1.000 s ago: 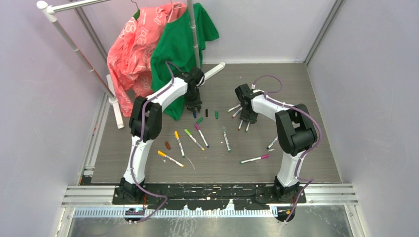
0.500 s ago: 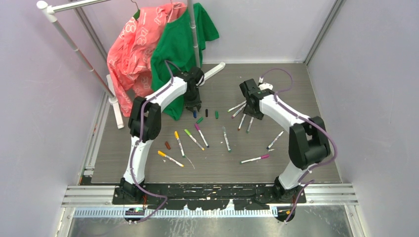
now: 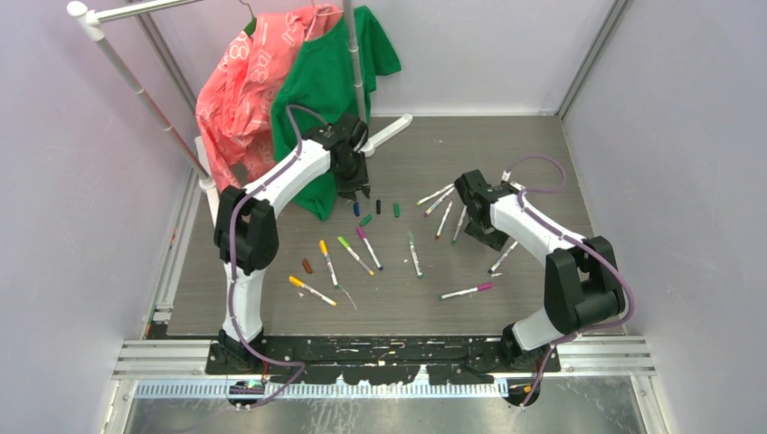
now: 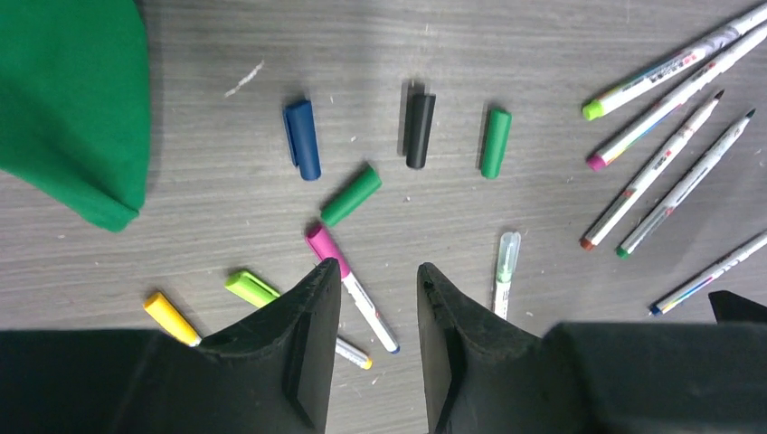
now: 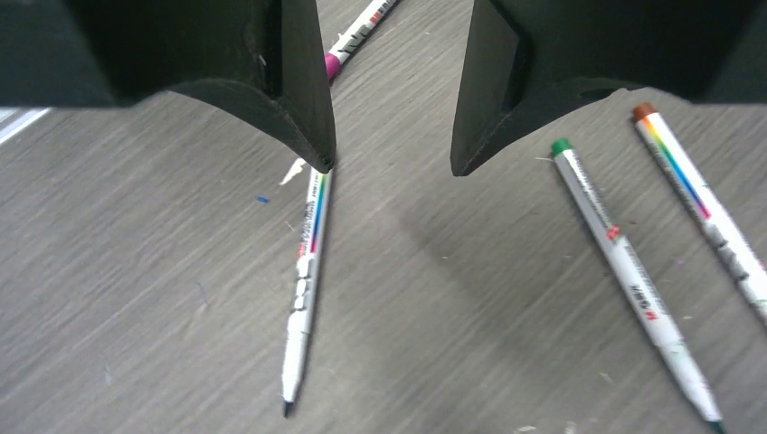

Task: Open the pen caps
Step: Move the pen to the center of the board.

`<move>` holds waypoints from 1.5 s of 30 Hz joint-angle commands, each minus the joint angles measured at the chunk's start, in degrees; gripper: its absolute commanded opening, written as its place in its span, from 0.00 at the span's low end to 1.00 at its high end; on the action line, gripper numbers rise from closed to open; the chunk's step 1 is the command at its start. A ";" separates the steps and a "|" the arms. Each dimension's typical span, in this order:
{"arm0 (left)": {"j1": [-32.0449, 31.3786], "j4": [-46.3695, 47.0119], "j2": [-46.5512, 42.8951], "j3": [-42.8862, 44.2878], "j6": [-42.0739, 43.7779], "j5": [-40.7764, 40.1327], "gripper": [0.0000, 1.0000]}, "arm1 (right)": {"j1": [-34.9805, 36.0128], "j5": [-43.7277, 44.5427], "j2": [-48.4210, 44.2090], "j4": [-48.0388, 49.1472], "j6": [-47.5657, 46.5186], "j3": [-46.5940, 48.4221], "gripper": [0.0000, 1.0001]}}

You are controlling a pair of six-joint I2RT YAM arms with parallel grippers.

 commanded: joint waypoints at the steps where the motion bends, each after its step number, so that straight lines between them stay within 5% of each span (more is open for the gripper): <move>1: -0.41 2.08 -4.57 -2.56 0.27 2.21 0.38 | -0.67 1.64 -4.44 -2.18 4.21 -2.31 0.56; 31: -0.72 8.66 -7.00 -9.91 -1.99 4.88 0.38 | -6.48 -0.81 -2.71 1.33 2.70 -9.98 0.54; 45: -0.01 7.96 -5.43 -8.85 -1.08 4.03 0.38 | -7.99 -4.51 5.31 6.40 -3.14 -7.40 0.19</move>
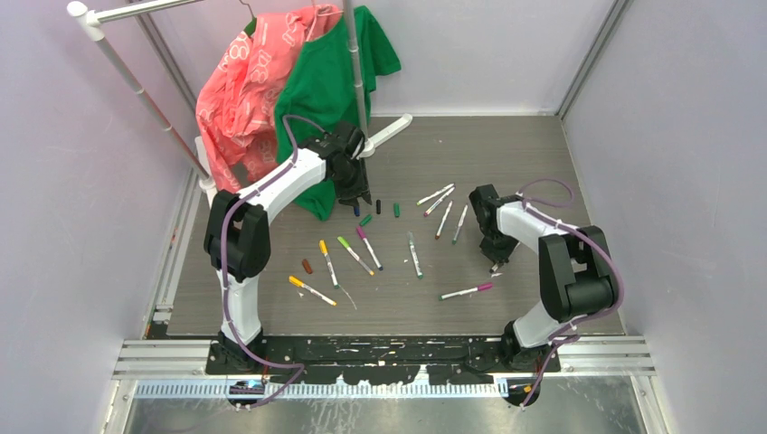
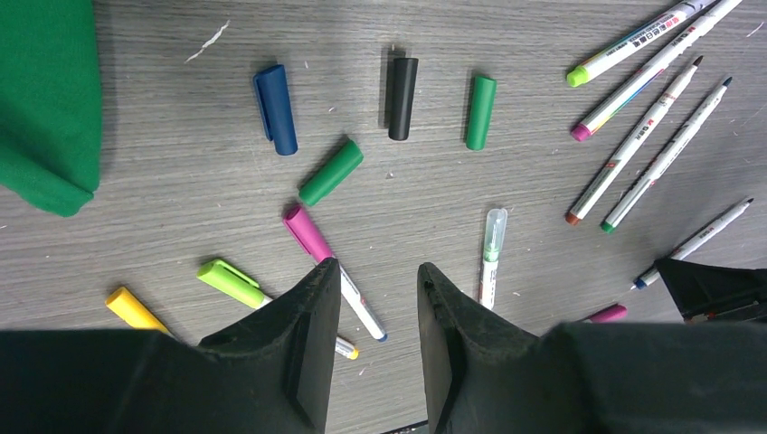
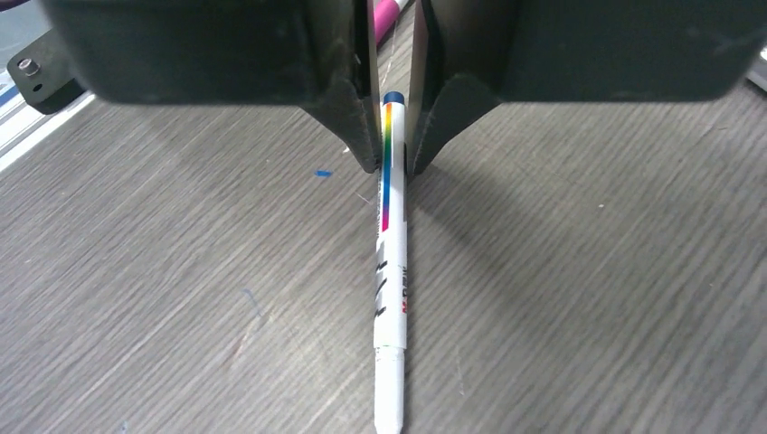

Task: Open the pen caps
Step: Move the pen to the center of the board.

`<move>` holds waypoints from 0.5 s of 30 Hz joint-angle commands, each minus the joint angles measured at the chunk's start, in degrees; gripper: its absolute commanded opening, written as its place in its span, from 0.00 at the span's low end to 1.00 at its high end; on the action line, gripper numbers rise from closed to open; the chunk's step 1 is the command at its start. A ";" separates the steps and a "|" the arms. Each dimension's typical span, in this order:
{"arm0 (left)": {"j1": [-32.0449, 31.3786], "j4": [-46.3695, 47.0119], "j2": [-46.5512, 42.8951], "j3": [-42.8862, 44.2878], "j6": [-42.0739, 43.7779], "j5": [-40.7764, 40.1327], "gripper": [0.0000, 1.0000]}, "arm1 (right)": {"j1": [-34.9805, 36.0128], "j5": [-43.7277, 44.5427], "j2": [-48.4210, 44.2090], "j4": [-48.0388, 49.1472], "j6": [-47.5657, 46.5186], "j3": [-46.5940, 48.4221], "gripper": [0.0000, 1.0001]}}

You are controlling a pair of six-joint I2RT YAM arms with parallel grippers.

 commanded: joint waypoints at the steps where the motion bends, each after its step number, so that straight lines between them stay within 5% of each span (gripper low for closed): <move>1: 0.42 1.45 0.21 1.28 0.54 0.22 0.37 | -0.28 -1.74 3.22 2.66 -4.04 3.10 0.18; 15: 0.40 0.40 1.40 2.92 0.11 -0.12 0.37 | 4.74 -8.29 14.89 3.99 -10.63 16.65 0.13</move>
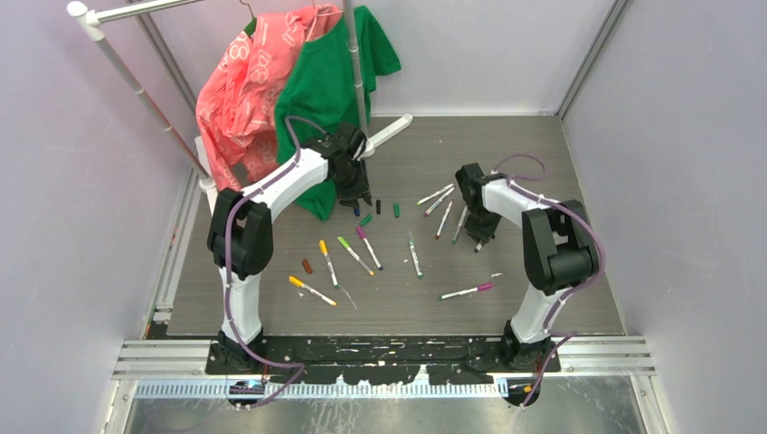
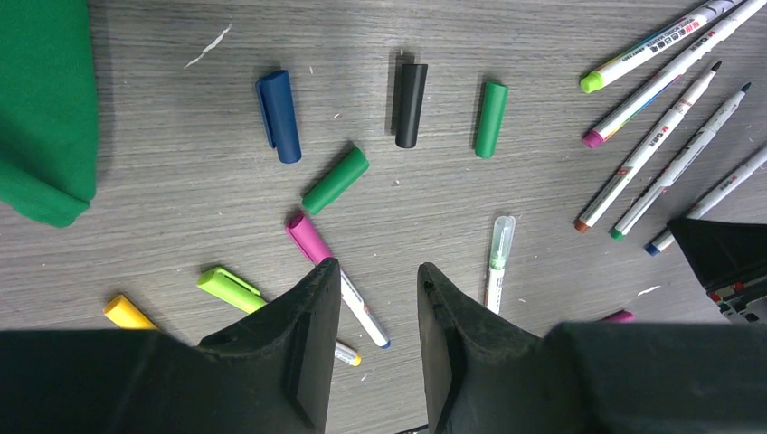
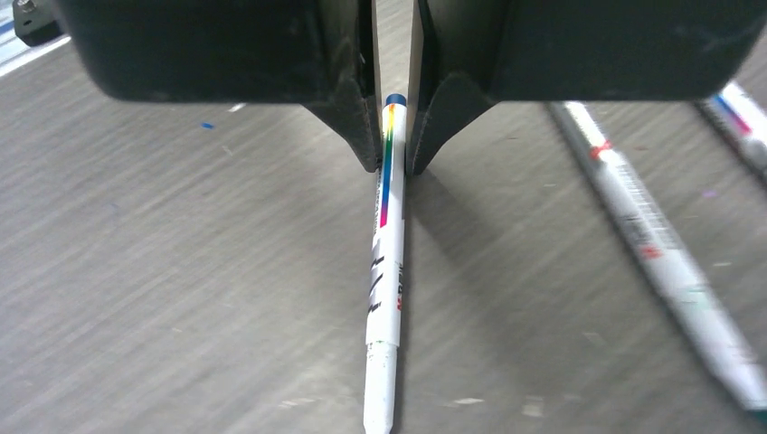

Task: Open the pen caps
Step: Move the pen to the center of the board.

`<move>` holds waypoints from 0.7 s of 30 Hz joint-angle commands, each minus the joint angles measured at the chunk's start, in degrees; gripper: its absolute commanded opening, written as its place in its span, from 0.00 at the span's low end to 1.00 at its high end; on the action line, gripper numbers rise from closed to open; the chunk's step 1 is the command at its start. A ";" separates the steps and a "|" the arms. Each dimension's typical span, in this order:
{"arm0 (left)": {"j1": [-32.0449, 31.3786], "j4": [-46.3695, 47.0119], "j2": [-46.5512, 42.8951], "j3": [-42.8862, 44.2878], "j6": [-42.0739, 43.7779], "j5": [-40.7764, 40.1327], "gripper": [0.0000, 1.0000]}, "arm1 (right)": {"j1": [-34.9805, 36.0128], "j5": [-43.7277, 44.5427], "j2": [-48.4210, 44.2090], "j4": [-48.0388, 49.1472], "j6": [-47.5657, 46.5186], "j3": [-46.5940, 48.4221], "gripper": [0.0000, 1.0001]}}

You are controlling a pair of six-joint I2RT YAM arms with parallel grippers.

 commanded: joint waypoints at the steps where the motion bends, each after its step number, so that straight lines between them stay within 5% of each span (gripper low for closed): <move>1: 0.18 0.34 -0.12 2.42 0.16 -0.27 0.37 | 3.49 -3.56 5.41 2.58 -1.08 5.38 0.13; 15: 0.81 -0.77 -1.25 1.48 1.03 -1.63 0.37 | 10.37 -3.86 18.55 -0.94 1.20 23.05 0.18; 21: 1.35 -0.95 -1.53 1.29 1.50 -1.76 0.37 | 10.74 -1.27 18.83 -3.06 1.21 25.56 0.39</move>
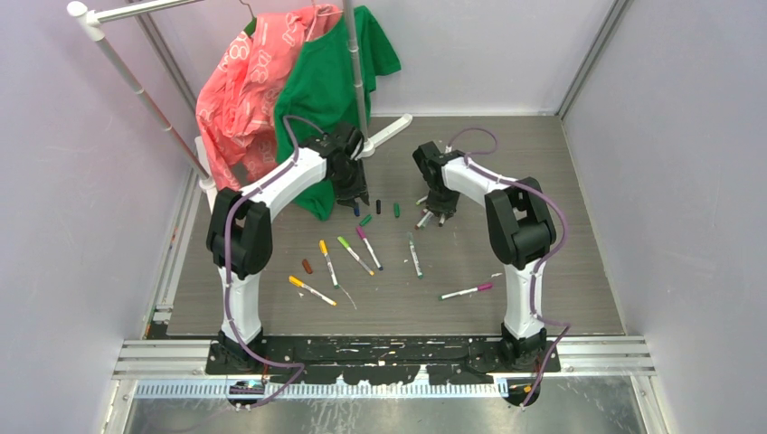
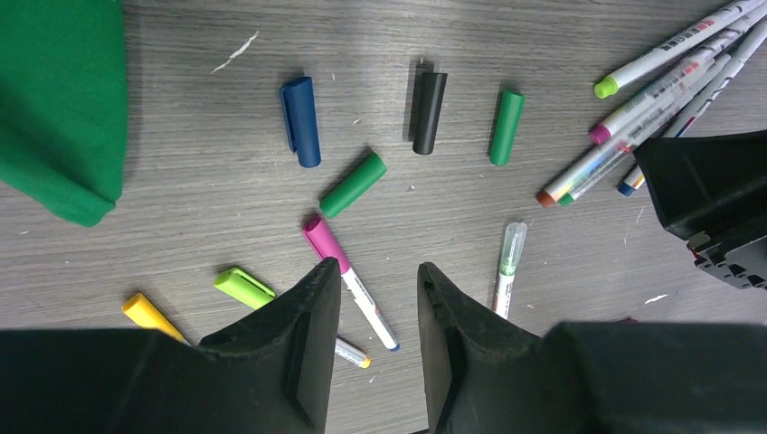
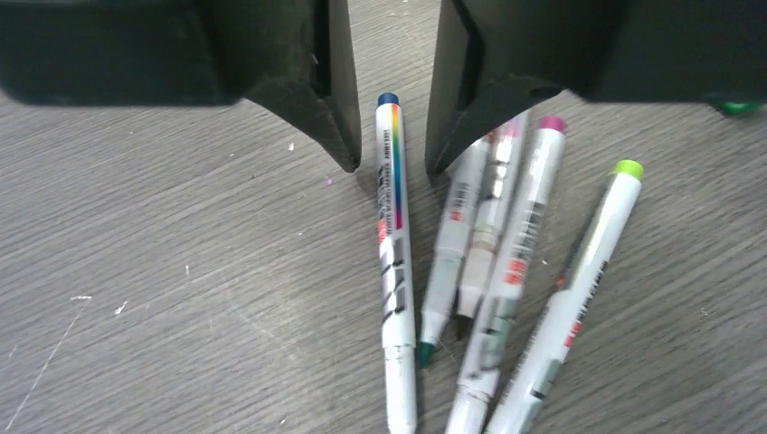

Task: Open the pen caps
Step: Move the pen to the center of the board, then pick up the pen from the center of the board.

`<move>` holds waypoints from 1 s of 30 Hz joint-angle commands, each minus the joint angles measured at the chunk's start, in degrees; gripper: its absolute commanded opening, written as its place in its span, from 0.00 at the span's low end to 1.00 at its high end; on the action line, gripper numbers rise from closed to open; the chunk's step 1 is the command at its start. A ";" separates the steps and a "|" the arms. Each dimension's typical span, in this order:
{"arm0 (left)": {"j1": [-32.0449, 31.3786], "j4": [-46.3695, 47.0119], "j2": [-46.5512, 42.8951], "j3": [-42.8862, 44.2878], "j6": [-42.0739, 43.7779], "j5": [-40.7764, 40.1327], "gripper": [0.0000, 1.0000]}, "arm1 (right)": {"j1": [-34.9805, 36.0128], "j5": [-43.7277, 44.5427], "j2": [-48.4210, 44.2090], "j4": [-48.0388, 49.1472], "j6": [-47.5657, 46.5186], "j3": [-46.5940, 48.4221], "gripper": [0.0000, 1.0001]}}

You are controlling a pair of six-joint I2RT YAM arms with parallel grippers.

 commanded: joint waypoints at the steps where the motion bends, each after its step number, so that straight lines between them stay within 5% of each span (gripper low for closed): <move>1: 0.73 -0.45 -1.60 1.24 1.29 -0.85 0.38 | 0.36 0.38 0.37 -1.22 1.44 0.34 0.43; 6: 0.78 -0.27 -1.29 1.70 1.32 -0.29 0.38 | 0.57 3.91 -5.18 -2.35 2.24 -2.70 0.57; 13: 0.82 0.05 -1.86 1.27 1.30 0.70 0.37 | 2.44 8.34 -14.79 -5.48 9.23 -7.75 0.59; 23: 0.29 1.84 -6.35 -4.05 2.05 1.09 0.37 | 9.99 11.59 -32.89 -7.74 33.71 -23.49 0.60; 30: -1.15 2.48 -8.69 -7.63 2.53 0.94 0.37 | 20.70 13.90 -37.12 -9.18 51.95 -32.31 0.60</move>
